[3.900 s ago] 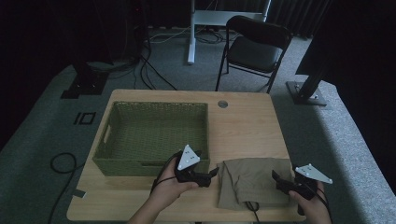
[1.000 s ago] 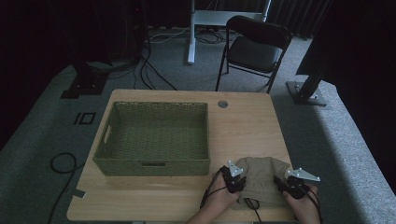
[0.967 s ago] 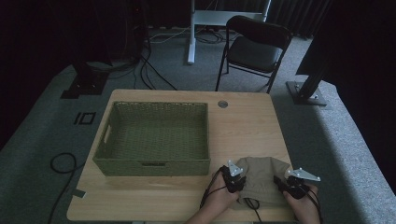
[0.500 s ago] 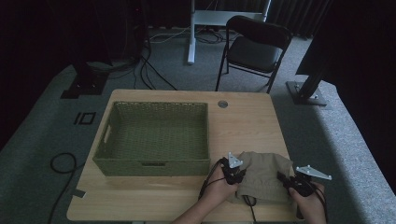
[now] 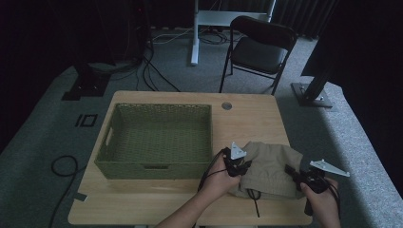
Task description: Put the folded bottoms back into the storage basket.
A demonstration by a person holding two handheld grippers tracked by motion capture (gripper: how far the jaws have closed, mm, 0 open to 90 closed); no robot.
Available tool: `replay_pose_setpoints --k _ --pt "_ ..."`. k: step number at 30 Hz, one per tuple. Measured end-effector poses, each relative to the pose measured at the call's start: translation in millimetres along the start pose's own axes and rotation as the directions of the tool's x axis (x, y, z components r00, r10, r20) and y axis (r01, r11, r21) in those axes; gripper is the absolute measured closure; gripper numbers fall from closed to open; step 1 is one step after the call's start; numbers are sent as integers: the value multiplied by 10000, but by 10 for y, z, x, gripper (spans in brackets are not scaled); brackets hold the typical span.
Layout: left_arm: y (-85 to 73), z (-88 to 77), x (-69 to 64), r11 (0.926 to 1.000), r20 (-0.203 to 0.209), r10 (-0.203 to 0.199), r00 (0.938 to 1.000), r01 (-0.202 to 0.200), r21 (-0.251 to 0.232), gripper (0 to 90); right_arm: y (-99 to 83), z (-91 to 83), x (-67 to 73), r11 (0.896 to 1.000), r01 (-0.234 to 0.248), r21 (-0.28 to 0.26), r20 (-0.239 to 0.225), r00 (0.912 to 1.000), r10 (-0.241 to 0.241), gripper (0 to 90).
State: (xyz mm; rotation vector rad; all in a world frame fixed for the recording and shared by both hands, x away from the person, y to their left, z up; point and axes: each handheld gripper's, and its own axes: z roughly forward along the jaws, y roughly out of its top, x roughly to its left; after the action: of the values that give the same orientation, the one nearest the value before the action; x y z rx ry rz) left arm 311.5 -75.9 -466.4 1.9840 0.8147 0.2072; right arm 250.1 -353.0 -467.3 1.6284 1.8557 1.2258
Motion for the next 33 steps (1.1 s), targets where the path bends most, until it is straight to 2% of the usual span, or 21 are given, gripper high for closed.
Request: replay_pose_setpoints --k 4,7,9,20,24,26,29,33 --pt "128 -79 50 9998 -7 189 9998 -189 67 803 117 -33 74 9999 90 -137 -84 9999 -91 816" --pt "206 -131 99 9993 -47 363 9993 -362 21 802 211 -43 112 9994 -18 -333 -311 9995 8 816" --pt "255 -166 138 9998 57 193 9998 -193 -68 802 268 -41 138 9994 -6 -360 -377 9993 -7 816" --pt "443 -368 326 9991 -117 374 9992 -376 -191 802 546 4 308 9986 84 -530 -670 9977 -119 817" --pt "571 -513 418 9989 -175 326 9993 -332 -327 802 689 14 422 9971 212 -732 -806 9964 -271 816" --pt "618 -570 451 9985 -300 443 9986 -453 -322 801 756 30 474 9965 283 -785 -845 9958 -349 816" --pt "670 -649 500 9977 -396 526 9978 -542 -397 801 827 48 534 9961 329 -823 -914 9950 -404 817" --pt "694 -748 556 9975 -359 381 9986 -402 -584 800 890 63 610 9949 320 -956 -1012 9940 -417 816"
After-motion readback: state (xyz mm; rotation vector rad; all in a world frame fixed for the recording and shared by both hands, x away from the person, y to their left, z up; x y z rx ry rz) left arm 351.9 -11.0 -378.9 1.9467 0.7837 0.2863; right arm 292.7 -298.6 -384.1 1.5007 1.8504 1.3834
